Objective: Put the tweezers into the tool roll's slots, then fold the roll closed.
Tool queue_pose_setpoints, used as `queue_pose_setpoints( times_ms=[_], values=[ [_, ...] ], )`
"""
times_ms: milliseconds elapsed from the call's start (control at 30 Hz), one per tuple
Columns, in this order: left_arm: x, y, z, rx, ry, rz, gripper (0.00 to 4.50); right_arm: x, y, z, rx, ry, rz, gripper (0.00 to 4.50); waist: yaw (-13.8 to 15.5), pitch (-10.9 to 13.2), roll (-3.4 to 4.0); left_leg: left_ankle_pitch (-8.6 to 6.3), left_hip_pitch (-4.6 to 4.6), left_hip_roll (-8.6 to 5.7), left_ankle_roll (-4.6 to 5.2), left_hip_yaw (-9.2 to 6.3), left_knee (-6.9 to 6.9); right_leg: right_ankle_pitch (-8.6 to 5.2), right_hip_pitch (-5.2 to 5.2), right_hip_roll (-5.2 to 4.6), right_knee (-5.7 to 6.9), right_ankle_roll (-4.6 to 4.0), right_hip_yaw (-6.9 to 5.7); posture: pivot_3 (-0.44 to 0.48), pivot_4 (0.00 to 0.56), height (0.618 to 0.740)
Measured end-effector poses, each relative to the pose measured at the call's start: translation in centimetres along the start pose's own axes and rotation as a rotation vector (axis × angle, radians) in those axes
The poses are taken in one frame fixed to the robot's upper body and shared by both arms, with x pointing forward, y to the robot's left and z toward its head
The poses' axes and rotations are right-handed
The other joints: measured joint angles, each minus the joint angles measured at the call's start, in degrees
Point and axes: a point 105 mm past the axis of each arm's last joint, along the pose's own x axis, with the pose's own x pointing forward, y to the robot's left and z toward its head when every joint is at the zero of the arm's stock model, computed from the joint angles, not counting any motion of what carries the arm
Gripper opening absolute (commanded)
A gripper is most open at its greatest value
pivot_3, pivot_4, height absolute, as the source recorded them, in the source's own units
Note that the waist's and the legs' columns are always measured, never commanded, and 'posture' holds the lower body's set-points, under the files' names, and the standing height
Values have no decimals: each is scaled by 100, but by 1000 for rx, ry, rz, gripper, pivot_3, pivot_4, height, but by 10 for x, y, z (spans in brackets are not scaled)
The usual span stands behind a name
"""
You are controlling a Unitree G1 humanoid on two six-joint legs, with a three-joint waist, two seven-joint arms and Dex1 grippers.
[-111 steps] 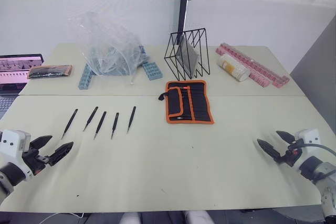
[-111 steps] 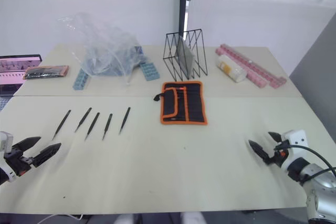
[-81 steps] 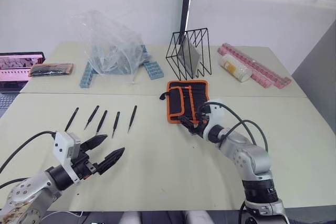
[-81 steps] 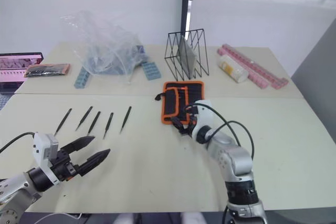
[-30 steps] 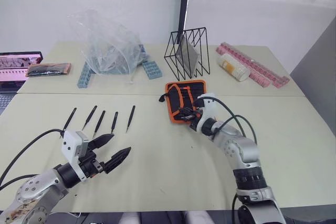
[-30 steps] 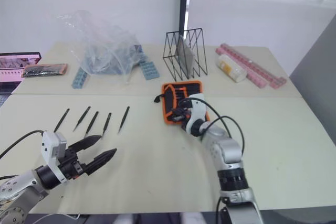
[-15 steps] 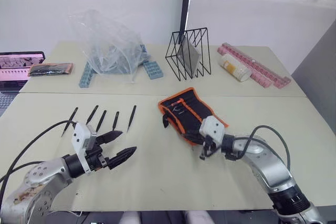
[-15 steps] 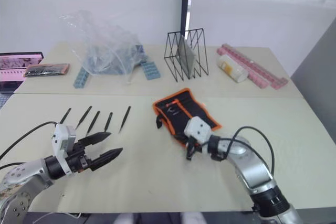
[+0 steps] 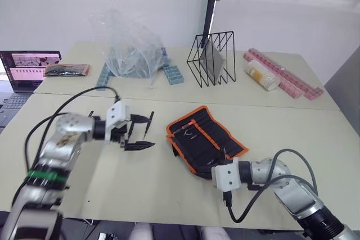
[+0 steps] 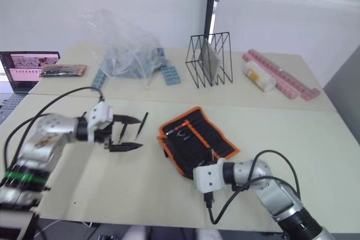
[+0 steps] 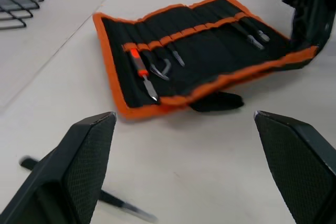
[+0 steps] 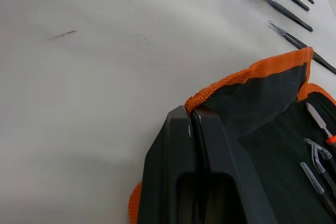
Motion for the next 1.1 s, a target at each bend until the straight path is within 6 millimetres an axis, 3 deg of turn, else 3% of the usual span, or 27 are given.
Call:
queue_pose_setpoints(
  times_ms=[167,333,433,533,900,1100],
  values=[
    [30,-5,-7,104,20,-182,4500,1,-4,0,-25,9,5,45,-26,0,0,0,1,0,2,-9,-2,0,-2,3,6,-3,0,0,150,720],
    [32,-16,-21,162,75,-275,4500,3,-3,0,-29,13,5,45,-2,0,0,0,0,-1,3,-12,2,0,3,4,8,-3,0,0,150,720],
    [39,-15,-19,209,66,-286,4500,3,-3,0,-25,19,6,45,40,0,0,0,-5,-1,3,-15,9,1,5,3,8,-1,-2,0,150,720],
    [42,-13,-16,237,63,-289,3710,5,-2,0,-22,22,9,0,35,0,0,0,-6,-1,3,-15,10,1,4,3,9,-1,-2,0,150,720],
    [45,-15,-14,340,60,-313,46,5,0,0,-13,30,20,0,15,0,0,1,-4,-1,4,-16,10,1,6,4,10,-1,-2,0,150,720],
    [47,-23,-23,503,110,-334,19,5,3,1,21,44,29,0,21,0,0,1,0,-1,4,-17,11,1,9,3,10,-1,-2,0,150,720]
  ],
)
